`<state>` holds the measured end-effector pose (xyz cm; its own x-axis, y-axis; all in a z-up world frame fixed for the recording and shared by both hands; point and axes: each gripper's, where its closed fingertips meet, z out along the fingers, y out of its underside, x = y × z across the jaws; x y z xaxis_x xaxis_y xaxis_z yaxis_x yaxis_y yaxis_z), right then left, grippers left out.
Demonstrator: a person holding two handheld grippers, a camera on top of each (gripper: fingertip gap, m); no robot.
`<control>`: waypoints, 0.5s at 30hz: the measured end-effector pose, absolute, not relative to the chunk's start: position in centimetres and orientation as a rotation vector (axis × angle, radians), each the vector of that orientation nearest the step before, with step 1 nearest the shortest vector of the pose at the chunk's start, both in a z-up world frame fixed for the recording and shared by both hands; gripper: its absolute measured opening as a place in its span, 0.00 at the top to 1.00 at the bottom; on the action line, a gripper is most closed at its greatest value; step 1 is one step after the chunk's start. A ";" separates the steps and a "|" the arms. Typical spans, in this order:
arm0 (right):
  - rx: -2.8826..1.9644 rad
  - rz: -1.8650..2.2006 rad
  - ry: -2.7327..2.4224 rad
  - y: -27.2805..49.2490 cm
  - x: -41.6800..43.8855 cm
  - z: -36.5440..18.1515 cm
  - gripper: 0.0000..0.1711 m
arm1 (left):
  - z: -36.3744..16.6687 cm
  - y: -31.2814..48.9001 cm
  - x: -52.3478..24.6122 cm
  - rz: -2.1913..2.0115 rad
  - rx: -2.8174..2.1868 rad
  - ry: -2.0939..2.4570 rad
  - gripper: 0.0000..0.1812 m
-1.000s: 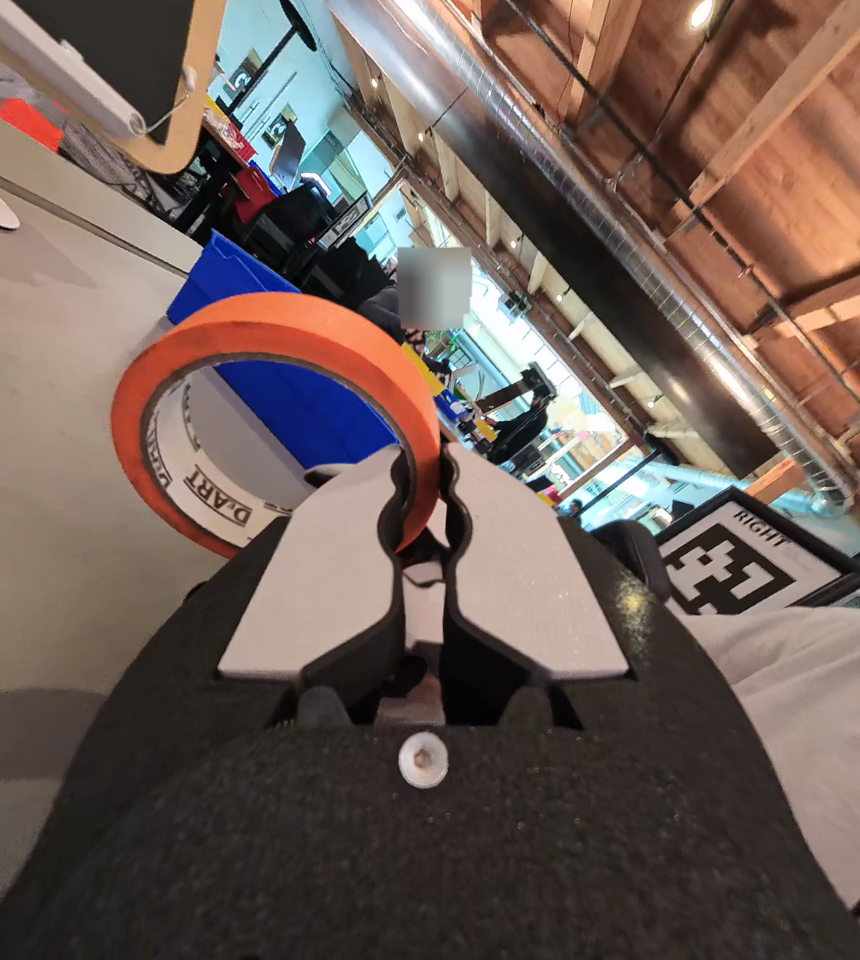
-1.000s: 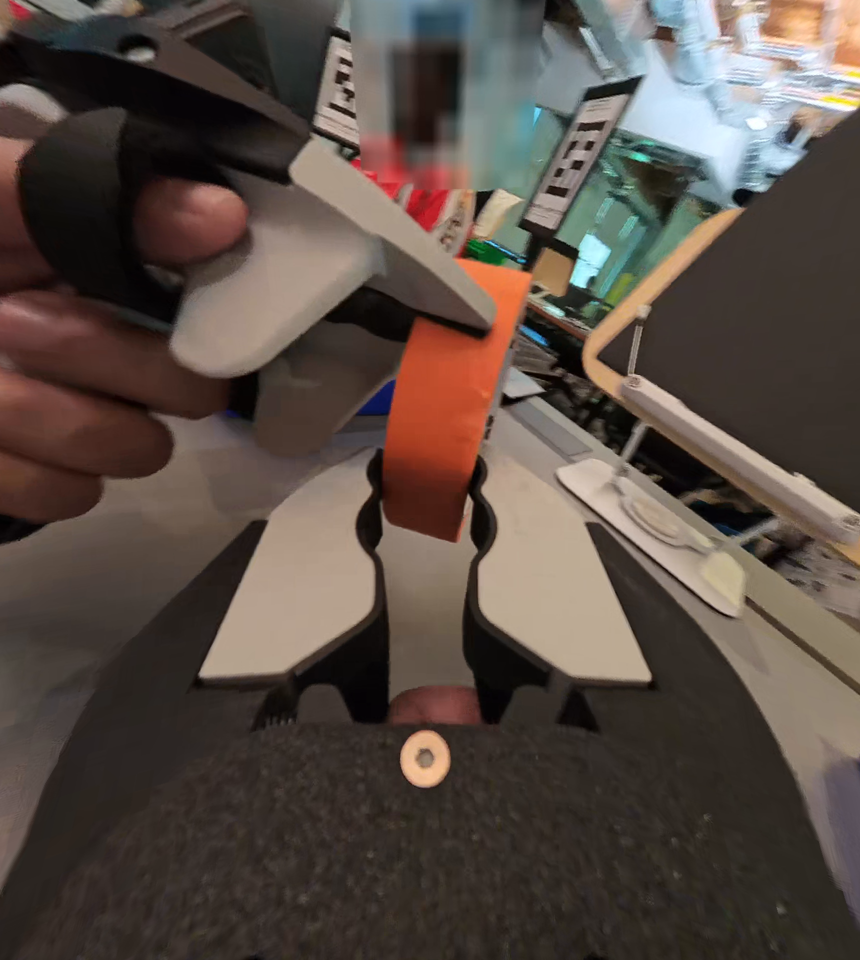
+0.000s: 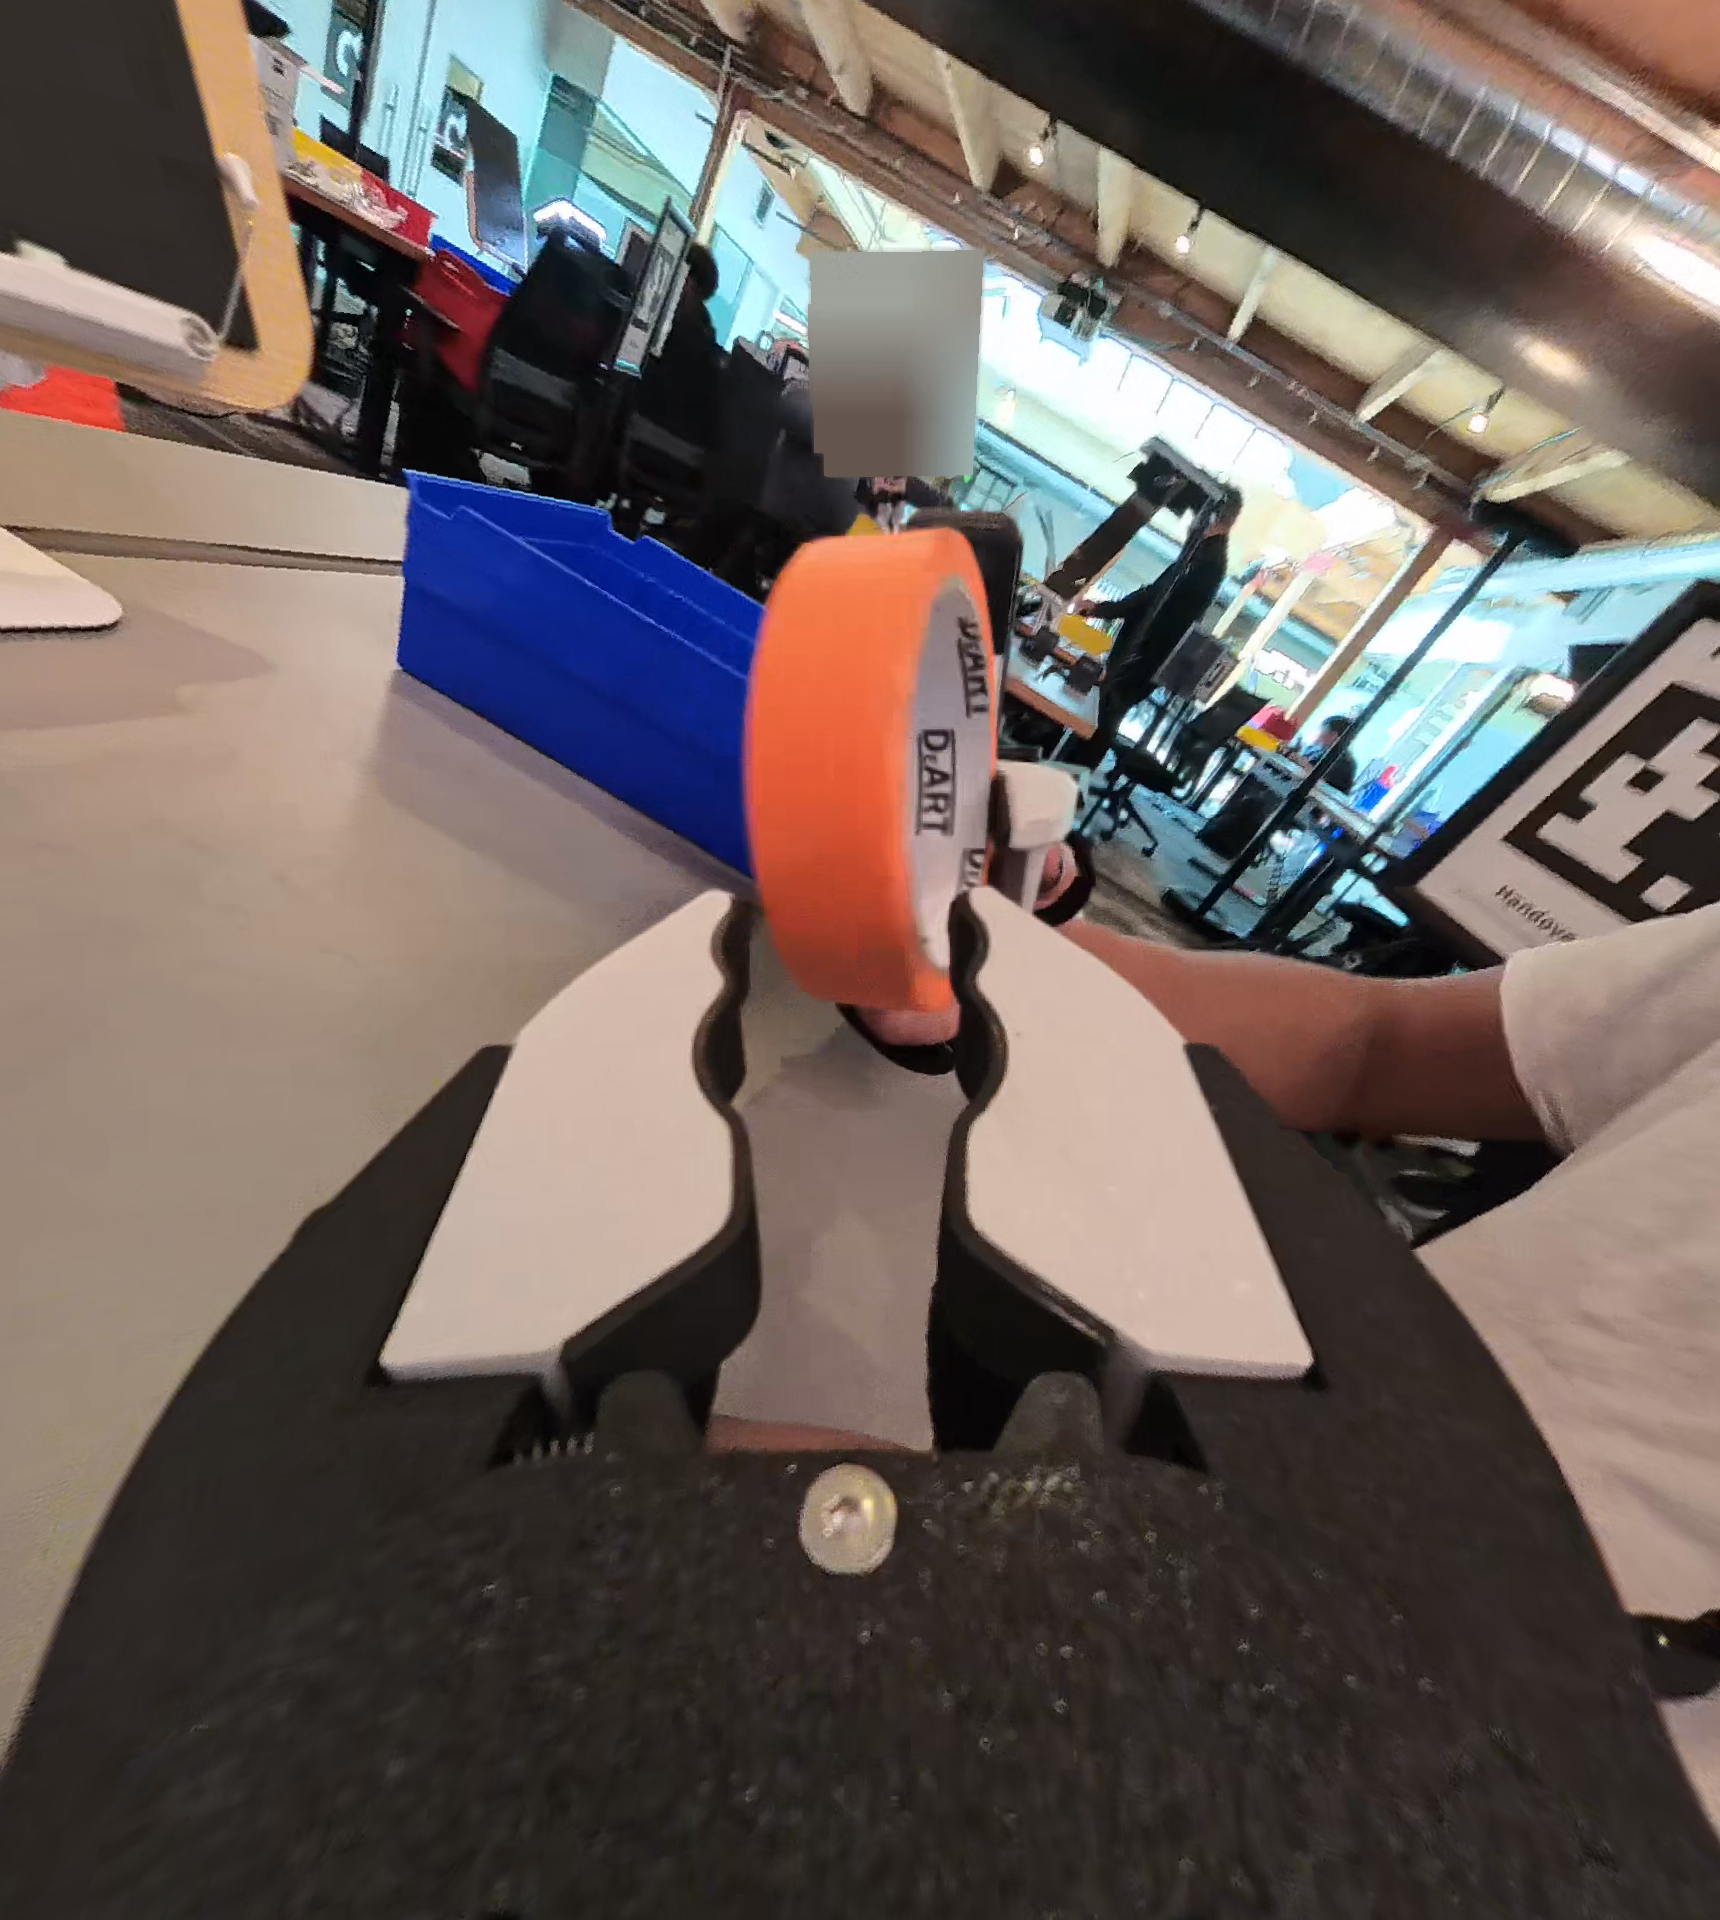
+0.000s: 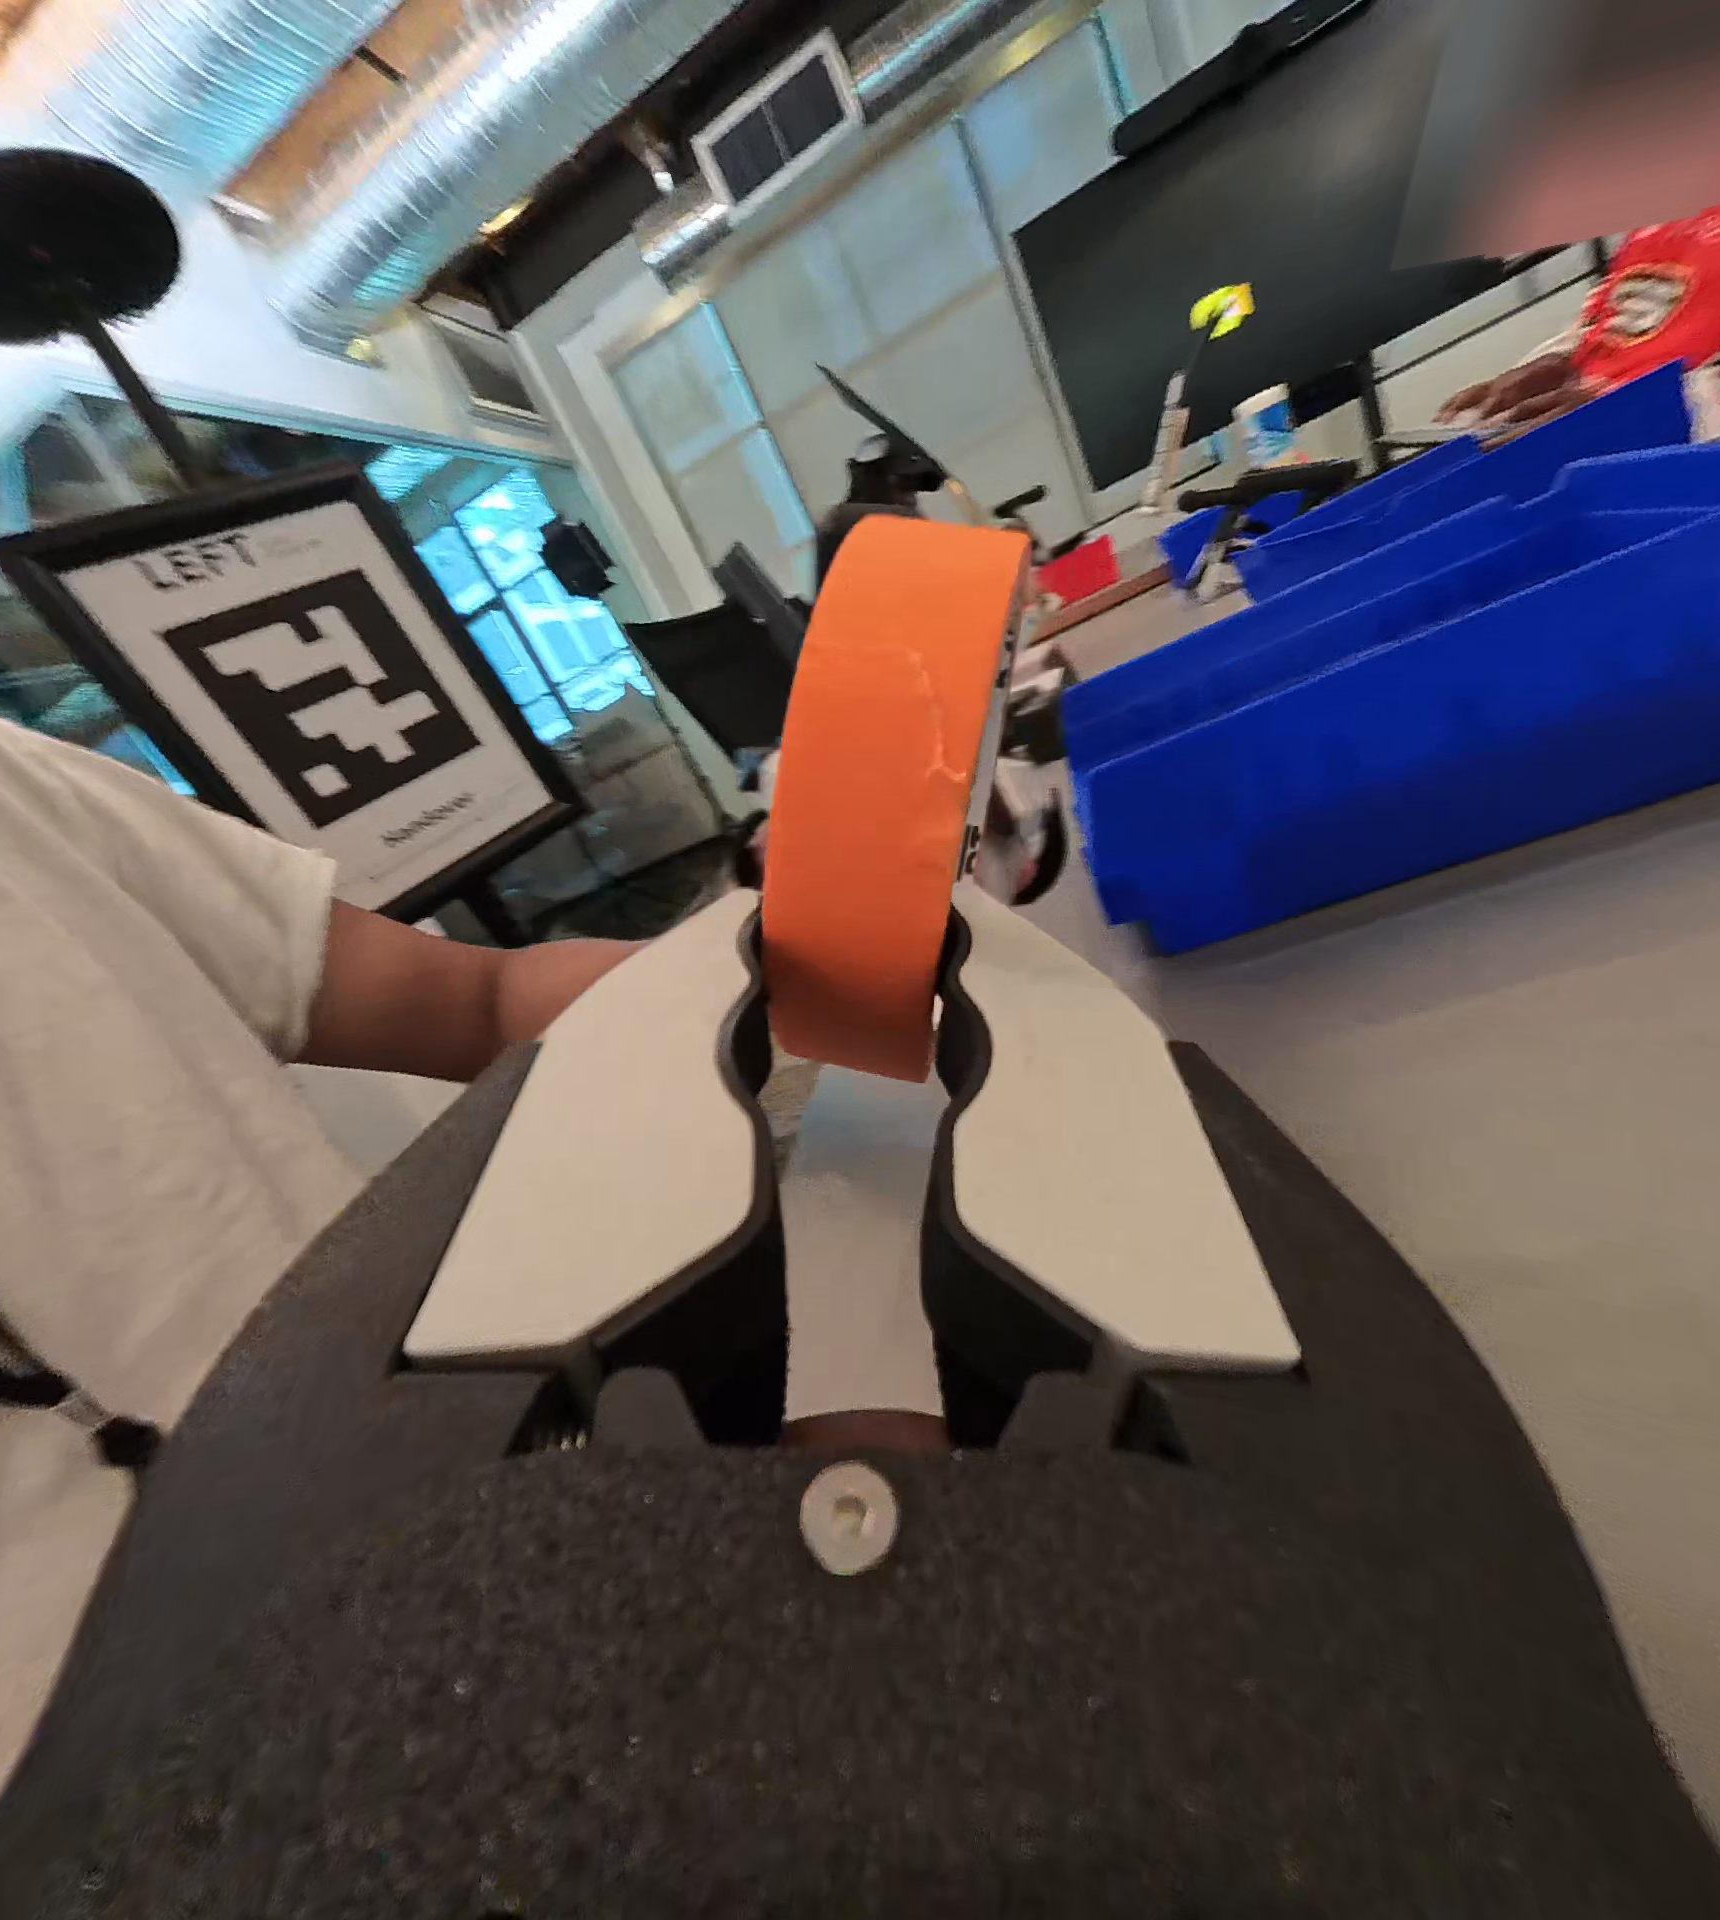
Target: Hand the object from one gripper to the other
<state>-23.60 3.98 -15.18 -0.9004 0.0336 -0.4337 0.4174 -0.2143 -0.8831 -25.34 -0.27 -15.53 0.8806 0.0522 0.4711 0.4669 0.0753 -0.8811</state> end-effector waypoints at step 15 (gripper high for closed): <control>0.508 -2.213 2.581 3.6 -26.2 -19.8 0.48 | -17.9 0.2 -26.3 -0.557 -1.487 -0.679 0.84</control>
